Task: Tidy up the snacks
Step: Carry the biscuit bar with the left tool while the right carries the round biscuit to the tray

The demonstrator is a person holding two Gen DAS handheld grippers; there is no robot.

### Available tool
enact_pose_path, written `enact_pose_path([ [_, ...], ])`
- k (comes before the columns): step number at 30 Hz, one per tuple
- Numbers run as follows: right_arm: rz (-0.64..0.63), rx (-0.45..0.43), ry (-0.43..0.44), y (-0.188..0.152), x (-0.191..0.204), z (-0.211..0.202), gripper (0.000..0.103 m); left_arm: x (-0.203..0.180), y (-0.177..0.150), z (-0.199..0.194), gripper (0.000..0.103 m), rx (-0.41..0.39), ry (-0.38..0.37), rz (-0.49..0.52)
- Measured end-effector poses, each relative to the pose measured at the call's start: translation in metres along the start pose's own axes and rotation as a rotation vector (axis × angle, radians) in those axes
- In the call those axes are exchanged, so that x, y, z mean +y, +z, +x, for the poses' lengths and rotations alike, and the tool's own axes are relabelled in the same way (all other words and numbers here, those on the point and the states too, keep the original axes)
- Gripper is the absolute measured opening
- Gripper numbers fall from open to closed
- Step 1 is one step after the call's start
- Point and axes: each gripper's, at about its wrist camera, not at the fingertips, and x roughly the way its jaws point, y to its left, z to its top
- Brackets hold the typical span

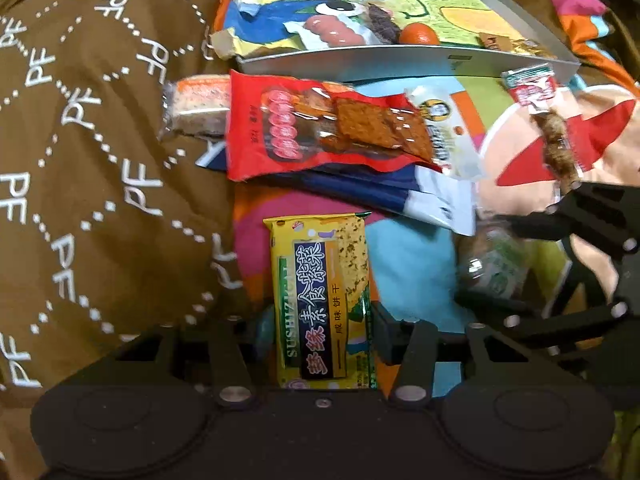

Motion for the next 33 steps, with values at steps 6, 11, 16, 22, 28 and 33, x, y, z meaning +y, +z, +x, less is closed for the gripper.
enact_pose_path([
  [6,-0.008,0.005,-0.019,-0.001,0.006,-0.003,0.055,-0.014,-0.005,-0.005,0.05,0.005,-0.053,0.0],
  [11,-0.094,-0.022,-0.127,-0.002,0.016,-0.015,0.055,-0.015,-0.006,-0.011,0.05,-0.011,-0.065,-0.011],
  [16,-0.196,-0.093,-0.261,-0.003,0.026,-0.031,0.055,-0.016,-0.003,-0.023,0.05,-0.046,-0.089,-0.038],
  [22,-0.272,-0.192,-0.372,0.0,0.034,-0.04,0.055,-0.019,-0.002,-0.037,0.05,-0.112,-0.083,-0.055],
  [28,-0.265,-0.265,-0.441,0.005,0.031,-0.044,0.055,-0.015,0.006,-0.05,0.05,-0.196,-0.086,-0.101],
  [33,-0.205,-0.312,-0.475,0.016,0.014,-0.04,0.055,-0.016,0.03,-0.057,0.05,-0.274,-0.023,-0.129],
])
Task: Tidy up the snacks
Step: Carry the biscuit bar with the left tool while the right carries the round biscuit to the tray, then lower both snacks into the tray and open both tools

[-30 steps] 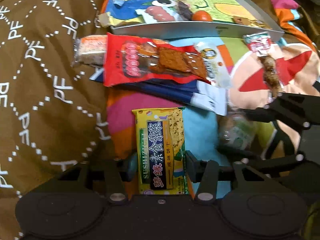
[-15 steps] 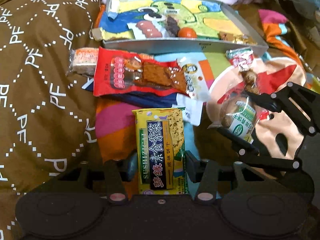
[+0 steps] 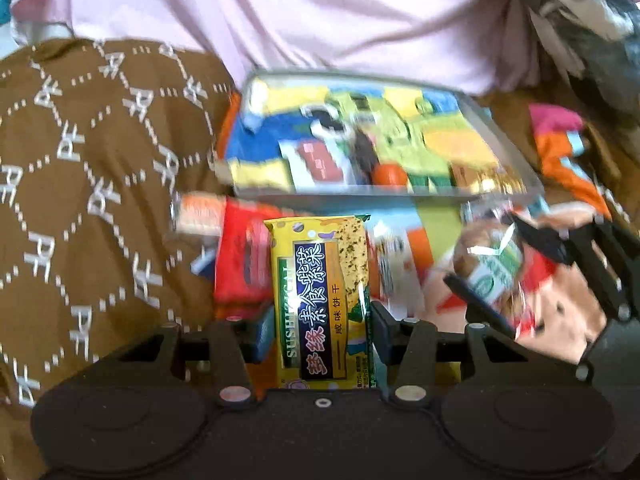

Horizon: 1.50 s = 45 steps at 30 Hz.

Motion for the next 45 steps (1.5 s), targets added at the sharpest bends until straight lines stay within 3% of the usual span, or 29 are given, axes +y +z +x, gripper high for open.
enact_pose_path([
  [12,0.168,-0.041,-0.093,-0.008,-0.058,0.046,0.055,-0.042,0.094,0.041,0.05,-0.128,0.018,-0.032],
  [19,0.287,-0.007,-0.16,-0.013,-0.1,0.076,0.056,-0.066,0.13,0.09,0.051,-0.123,0.025,-0.053],
  [29,0.394,0.053,-0.185,-0.034,-0.128,0.111,0.056,-0.08,0.145,0.146,0.05,-0.048,0.087,-0.048],
  [36,0.431,0.09,-0.144,-0.041,-0.129,0.124,0.056,-0.084,0.145,0.165,0.05,0.005,0.105,-0.029],
  [45,0.452,0.123,-0.121,-0.043,-0.128,0.129,0.058,-0.087,0.144,0.17,0.05,0.0,0.128,0.005],
])
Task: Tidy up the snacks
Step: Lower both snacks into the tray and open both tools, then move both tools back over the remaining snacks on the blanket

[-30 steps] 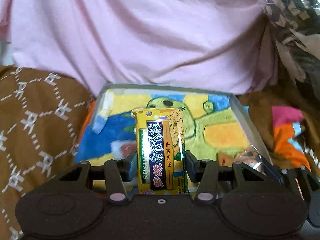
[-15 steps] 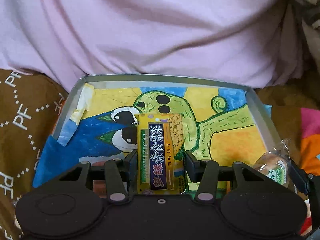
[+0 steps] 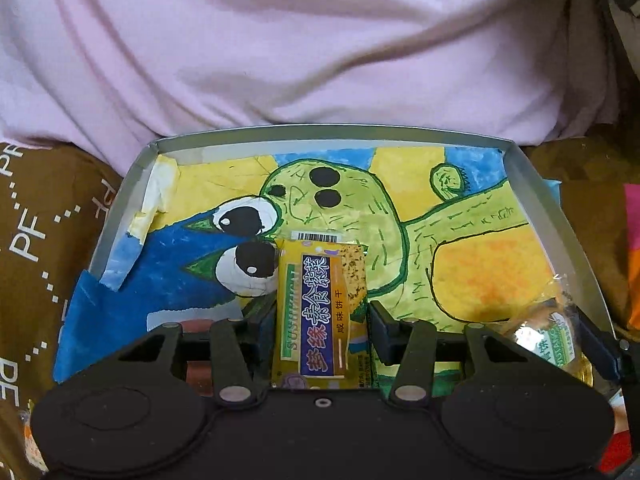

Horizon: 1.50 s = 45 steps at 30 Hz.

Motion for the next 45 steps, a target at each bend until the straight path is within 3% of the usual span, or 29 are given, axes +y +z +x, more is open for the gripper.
enact_pose_path([
  [3,0.001,0.009,0.007,0.0,0.0,0.002,0.064,-0.001,0.0,0.0,0.051,0.0,-0.002,0.006],
  [5,0.001,0.007,0.006,0.0,0.0,0.001,0.072,-0.002,0.0,0.0,0.059,0.005,-0.002,0.004],
  [9,-0.006,-0.012,0.0,0.0,0.0,-0.002,0.084,-0.003,0.0,-0.001,0.064,0.013,-0.006,0.003],
  [12,0.007,-0.021,-0.01,0.002,-0.001,-0.004,0.091,-0.001,0.001,-0.008,0.073,0.002,-0.004,-0.009],
  [14,0.027,-0.029,-0.013,0.002,-0.004,-0.008,0.095,0.002,0.002,-0.016,0.085,-0.016,-0.011,-0.023],
  [17,0.051,-0.056,-0.016,0.004,-0.006,-0.018,0.101,0.009,0.004,-0.033,0.091,-0.04,-0.039,-0.057],
  [23,0.084,-0.122,-0.034,0.012,-0.009,-0.049,0.103,0.022,0.003,-0.073,0.101,-0.107,-0.05,-0.102],
  [32,0.117,-0.166,-0.006,0.031,-0.015,-0.101,0.103,0.03,-0.01,-0.136,0.102,-0.191,-0.016,-0.085],
  [45,0.107,-0.229,0.039,0.029,-0.006,-0.182,0.103,0.054,-0.062,-0.21,0.102,-0.255,-0.001,-0.164],
])
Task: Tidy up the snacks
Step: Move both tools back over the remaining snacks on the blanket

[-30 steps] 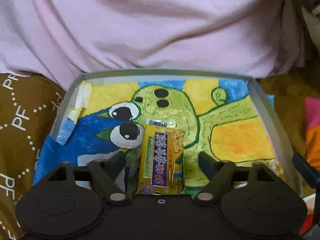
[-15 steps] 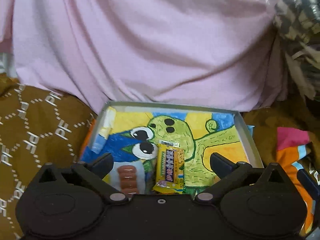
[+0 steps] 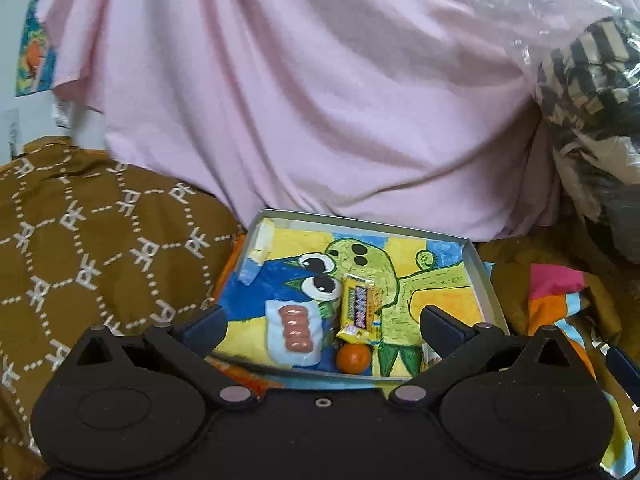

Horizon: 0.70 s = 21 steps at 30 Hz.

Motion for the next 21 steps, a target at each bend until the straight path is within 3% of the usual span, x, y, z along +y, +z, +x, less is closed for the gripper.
enact_pose_path([
  [11,0.028,0.006,0.032,-0.01,0.007,-0.068,0.103,0.024,-0.039,-0.05,0.102,0.006,-0.015,0.037],
  [21,0.14,0.125,0.062,-0.025,0.006,-0.102,0.103,0.041,-0.086,-0.078,0.102,0.045,-0.02,0.13],
])
